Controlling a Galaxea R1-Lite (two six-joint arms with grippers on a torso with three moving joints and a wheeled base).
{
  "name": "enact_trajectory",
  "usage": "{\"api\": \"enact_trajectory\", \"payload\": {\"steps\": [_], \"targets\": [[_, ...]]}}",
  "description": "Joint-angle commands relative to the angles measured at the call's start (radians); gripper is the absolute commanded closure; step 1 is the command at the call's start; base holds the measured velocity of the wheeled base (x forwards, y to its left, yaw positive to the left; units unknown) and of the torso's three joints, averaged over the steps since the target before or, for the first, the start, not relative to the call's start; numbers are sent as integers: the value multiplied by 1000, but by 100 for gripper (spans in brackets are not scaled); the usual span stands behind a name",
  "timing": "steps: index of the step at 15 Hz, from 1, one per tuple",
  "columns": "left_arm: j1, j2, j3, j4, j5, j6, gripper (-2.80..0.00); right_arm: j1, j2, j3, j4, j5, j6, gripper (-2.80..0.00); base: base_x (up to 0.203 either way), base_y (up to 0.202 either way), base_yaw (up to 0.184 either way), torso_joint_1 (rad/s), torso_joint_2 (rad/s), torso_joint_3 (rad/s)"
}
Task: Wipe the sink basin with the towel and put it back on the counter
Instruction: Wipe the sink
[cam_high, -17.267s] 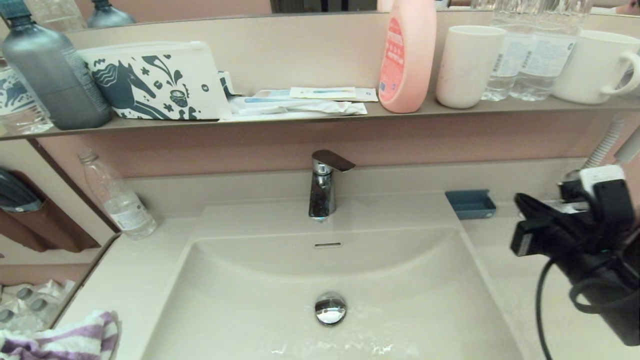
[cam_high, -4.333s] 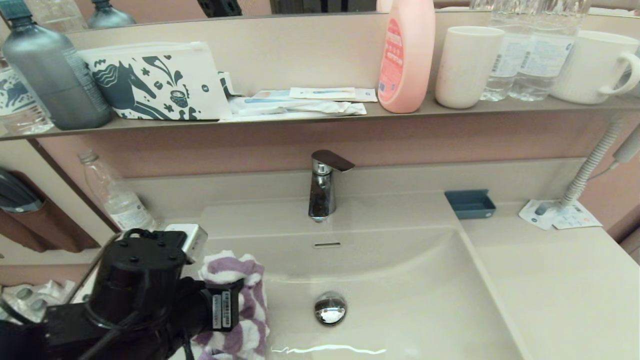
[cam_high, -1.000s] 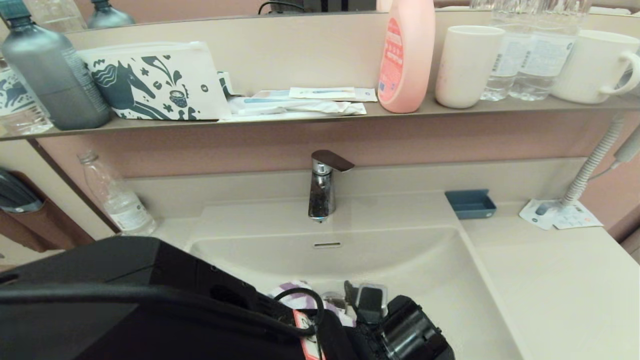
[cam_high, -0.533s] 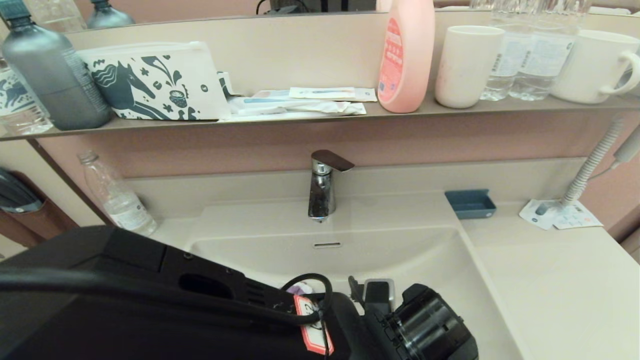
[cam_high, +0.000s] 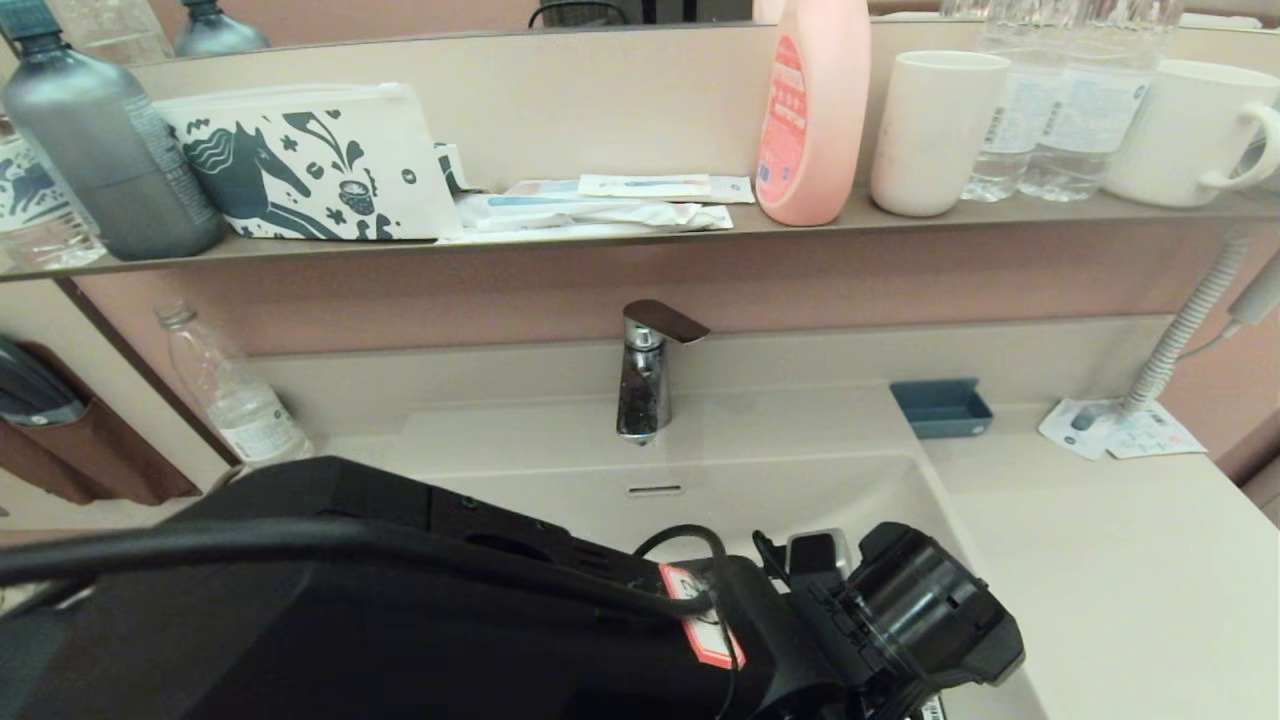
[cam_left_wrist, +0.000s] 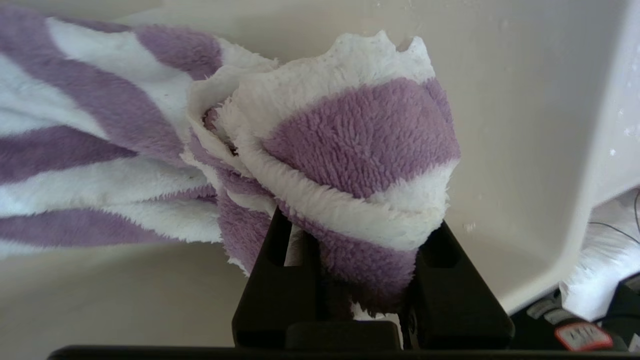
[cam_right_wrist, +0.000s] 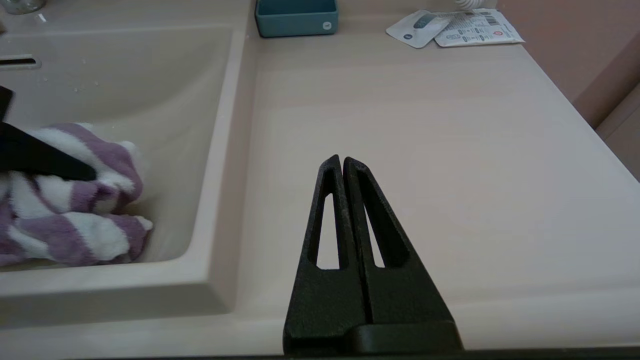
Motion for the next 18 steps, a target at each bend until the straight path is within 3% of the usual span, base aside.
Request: {"api": "enact_trajectory", "payload": {"steps": [1, 5, 10, 15, 18], "targets": [[-3, 59, -36, 1, 3, -5, 0, -1, 0, 0, 0, 0, 0, 0, 0, 0, 0, 0, 0, 0], [-6, 127, -43, 11, 46, 3, 0, 0, 0, 0, 0, 0, 0, 0, 0, 0, 0, 0, 0, 0], [-4, 139, -23, 194, 80, 13, 0, 0, 0, 0, 0, 0, 0, 0, 0, 0, 0, 0, 0, 0], [56, 83, 179, 208, 120, 16, 0, 0, 0, 0, 0, 0, 0, 0, 0, 0, 0, 0, 0, 0], [147, 24, 316, 207, 120, 26, 0, 0, 0, 0, 0, 0, 0, 0, 0, 0, 0, 0, 0, 0]]}}
